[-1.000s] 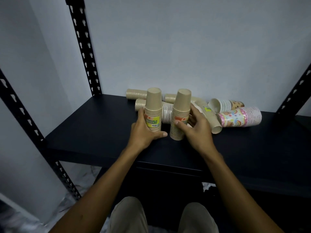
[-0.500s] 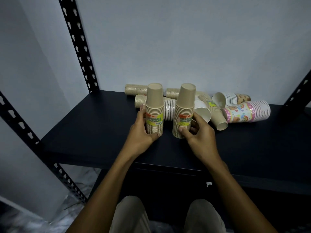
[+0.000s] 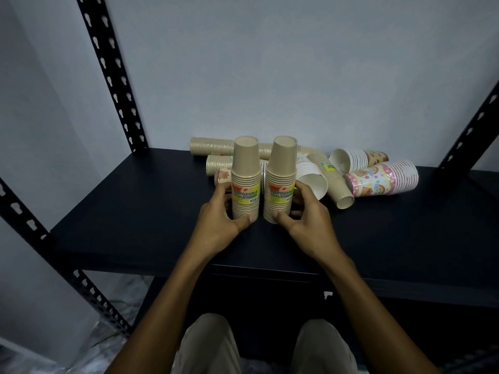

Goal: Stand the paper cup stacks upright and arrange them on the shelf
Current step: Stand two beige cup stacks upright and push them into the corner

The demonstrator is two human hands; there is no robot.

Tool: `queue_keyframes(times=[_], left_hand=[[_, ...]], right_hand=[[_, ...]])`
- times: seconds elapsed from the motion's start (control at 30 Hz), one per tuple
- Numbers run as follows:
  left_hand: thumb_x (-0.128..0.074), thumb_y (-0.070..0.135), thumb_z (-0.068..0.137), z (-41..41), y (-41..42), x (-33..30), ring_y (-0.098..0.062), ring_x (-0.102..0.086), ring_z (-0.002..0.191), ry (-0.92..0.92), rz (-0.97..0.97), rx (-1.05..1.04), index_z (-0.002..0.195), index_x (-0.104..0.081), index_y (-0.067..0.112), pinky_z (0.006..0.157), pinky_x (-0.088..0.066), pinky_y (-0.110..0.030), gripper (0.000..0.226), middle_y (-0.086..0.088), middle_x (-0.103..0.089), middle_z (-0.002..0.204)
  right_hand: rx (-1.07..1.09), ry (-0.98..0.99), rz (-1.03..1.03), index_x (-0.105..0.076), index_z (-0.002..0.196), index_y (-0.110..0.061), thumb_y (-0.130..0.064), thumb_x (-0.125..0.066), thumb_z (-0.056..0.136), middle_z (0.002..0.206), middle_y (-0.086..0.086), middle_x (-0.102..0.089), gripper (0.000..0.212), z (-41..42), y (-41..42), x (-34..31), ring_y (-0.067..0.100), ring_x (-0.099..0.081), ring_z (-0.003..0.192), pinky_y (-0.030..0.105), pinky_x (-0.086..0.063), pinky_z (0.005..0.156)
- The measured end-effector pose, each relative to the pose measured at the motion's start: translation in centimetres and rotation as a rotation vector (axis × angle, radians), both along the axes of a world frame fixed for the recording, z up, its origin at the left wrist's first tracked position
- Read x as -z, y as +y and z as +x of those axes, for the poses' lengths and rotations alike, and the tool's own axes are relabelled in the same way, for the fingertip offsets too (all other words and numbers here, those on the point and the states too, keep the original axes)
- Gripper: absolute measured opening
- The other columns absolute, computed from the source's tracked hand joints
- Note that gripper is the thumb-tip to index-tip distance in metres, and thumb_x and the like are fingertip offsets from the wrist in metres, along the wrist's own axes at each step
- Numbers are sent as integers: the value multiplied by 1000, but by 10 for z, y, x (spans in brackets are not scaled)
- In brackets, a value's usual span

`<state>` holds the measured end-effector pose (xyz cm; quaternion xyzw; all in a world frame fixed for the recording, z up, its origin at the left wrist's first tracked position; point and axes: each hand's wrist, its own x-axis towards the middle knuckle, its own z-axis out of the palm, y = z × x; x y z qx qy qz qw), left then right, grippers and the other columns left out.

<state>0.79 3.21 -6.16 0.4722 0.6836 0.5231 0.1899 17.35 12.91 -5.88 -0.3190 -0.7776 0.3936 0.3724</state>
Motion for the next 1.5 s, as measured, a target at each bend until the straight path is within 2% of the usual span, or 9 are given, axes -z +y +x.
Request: queue_keyframes(times=[0.17,0.47,0.63,0.73,0.9,1.03,1.33,1.5], left_hand=[[-80,10,74,-1,0,0,-6,-55,120,-11,21,-15,129,-41,31,103,-46,-30,71,10,-58,127],[-81,10,75,-3,0,2,-6,-58,117,-31,24,-8,127,-49,28,104,-47,-32,63,8,-61,126],[-82,9,74,-4,0,3,-8,-61,113,-46,41,-20,128,-53,24,100,-50,-32,64,6,-64,123],[-81,6,74,-4,-1,2,-7,-63,109,-67,51,-8,128,-54,21,96,-52,-28,62,4,-65,119],[-81,5,74,-4,-1,1,-6,-63,109,-89,61,-4,124,-53,25,94,-52,-24,61,4,-65,119],[-80,4,75,-4,-2,0,-5,-62,110,-99,55,10,129,-55,18,95,-52,-23,62,5,-66,120],[-78,-4,74,-12,-14,-3,3,-60,97,-162,10,-3,131,-56,10,87,-50,-12,63,10,-63,108],[-78,-6,73,-33,-37,-1,1,-62,101,-173,5,-52,128,-56,11,85,-50,-10,62,3,-66,113]], right_hand=[[-20,7,-28,-44,138,-28,-8,-72,81,120,-14,-63,66,0,1,2,-5,-57,111,14,-47,89],[9,35,-12,-51,130,-26,-21,-81,76,110,-11,-66,62,-1,1,2,0,-62,101,26,-55,84],[-47,9,-10,-49,131,-30,-9,-71,79,117,-18,-63,60,1,0,1,-3,-58,109,27,-51,92],[-67,0,-16,-48,134,-29,-4,-67,81,116,-18,-63,61,1,-1,0,-4,-59,108,24,-51,92],[-57,22,-27,-48,136,-24,-8,-73,81,117,-12,-64,62,1,1,4,2,-62,107,32,-54,92],[-58,30,-39,-48,135,-22,-9,-75,81,118,-11,-64,62,0,1,5,3,-62,107,33,-54,92],[-113,34,-46,-51,132,-18,-7,-75,81,114,-10,-65,58,-6,-7,1,2,-64,102,28,-55,88],[-191,31,-7,-51,125,-26,-6,-74,81,114,-11,-65,54,-29,-20,0,2,-64,102,28,-55,87]])
